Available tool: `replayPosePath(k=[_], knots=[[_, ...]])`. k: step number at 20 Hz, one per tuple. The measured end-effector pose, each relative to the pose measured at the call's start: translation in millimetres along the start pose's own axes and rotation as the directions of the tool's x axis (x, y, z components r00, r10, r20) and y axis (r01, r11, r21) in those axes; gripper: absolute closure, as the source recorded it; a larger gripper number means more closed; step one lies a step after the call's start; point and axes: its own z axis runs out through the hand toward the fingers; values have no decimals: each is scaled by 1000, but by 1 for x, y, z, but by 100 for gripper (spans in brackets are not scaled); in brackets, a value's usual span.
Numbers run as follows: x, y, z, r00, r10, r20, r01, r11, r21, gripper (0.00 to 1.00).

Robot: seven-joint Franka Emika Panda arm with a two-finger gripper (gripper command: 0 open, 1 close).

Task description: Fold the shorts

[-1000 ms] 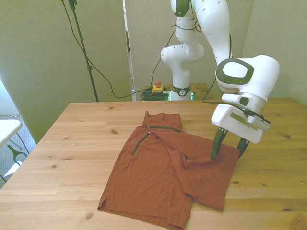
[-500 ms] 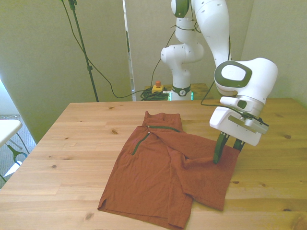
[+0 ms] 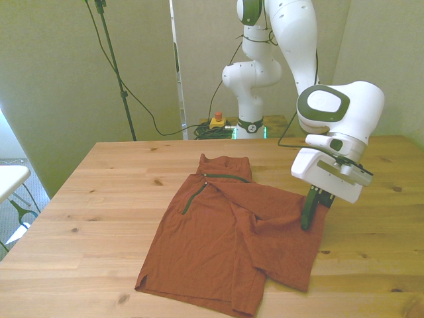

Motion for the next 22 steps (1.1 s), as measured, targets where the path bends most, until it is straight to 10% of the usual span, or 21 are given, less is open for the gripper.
replayPosePath(k=[8,21,22], knots=[[34,26,3,998,31,-58,-32,999,-29,100],[164,210,36,972,139,-188,-172,970,-172,100],[170,218,44,971,143,-192,-179,967,-183,0]])
